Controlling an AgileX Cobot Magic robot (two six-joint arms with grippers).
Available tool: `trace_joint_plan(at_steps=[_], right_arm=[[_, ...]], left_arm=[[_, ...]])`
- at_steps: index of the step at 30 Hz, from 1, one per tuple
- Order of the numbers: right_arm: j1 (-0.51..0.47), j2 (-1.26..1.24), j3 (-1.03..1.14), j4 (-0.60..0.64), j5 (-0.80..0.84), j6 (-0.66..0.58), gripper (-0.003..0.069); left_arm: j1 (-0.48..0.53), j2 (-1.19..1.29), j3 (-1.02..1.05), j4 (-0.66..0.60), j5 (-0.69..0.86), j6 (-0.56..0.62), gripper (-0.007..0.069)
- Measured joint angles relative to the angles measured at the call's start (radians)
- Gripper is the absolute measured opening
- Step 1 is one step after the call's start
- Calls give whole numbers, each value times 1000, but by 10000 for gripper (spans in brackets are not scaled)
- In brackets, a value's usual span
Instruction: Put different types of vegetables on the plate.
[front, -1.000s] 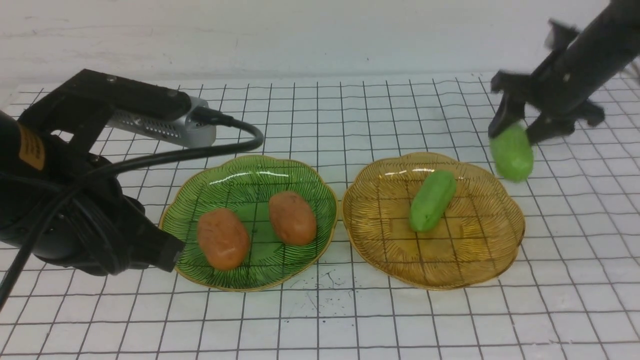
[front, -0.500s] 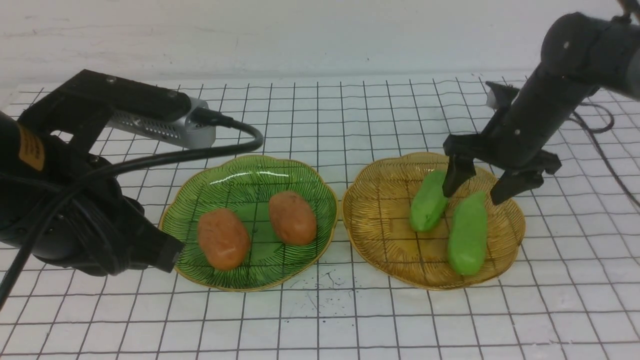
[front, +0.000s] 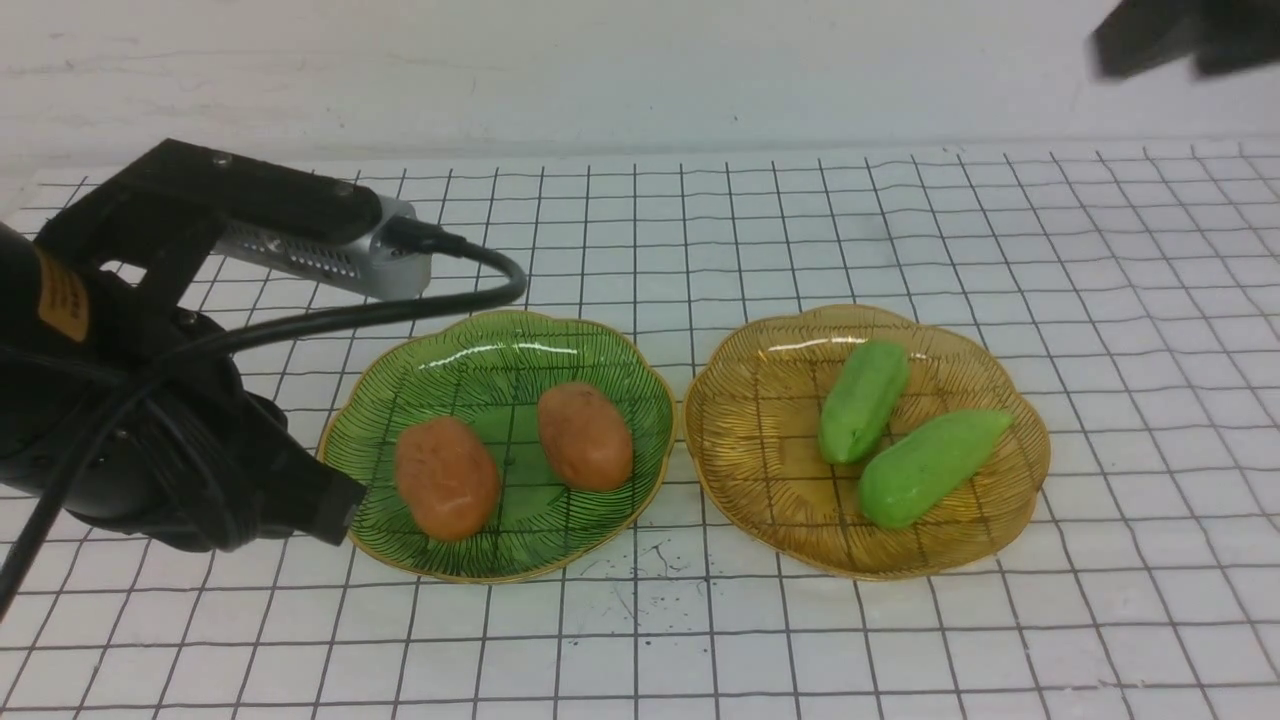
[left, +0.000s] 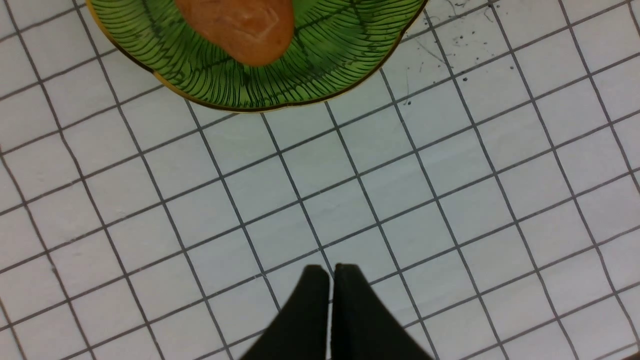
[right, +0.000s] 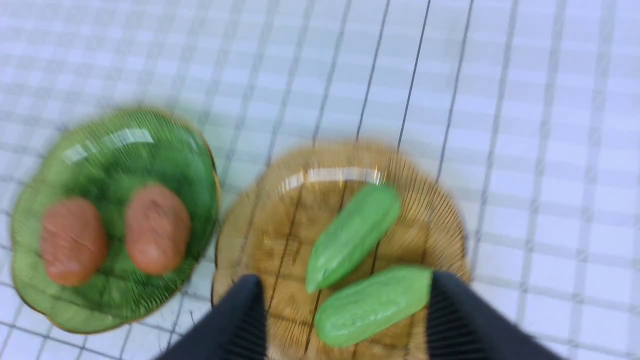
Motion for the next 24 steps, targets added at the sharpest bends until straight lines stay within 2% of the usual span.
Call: trace_joint_plan(at_steps=[2,4,7,9,12,14,15,19,24], right_arm=[[0,-74,34,-9,2,0,279],[0,-236,143,-23,-46,-3,175],[0,-441,334,-30,-220,-4,58],[0,-579,503,-31,-359,-4,14],[0,-820,782,-31,-608,-4,-10],[0,-893,874,-31,-677,-4,-13],[0,-1041,1049,-31,-796,-4,-13],[0,-1193,1223,-46,-905,-17,-13],[0,-1292,1316,-53,-1021,-28,-14]], left_arm=[[0,0,0,0,0,0,-8],[0,0,0,0,0,2,-8],[0,0,0,0,-1,2,-8],[0,0,0,1,-9,2,-8],[0,0,0,2,-43,2,-8],[0,0,0,2,-60,2,-8],[0,0,0,2,-81,2,-8],[0,0,0,2,-110,2,-8],[0,0,0,8,-145,2,-8]])
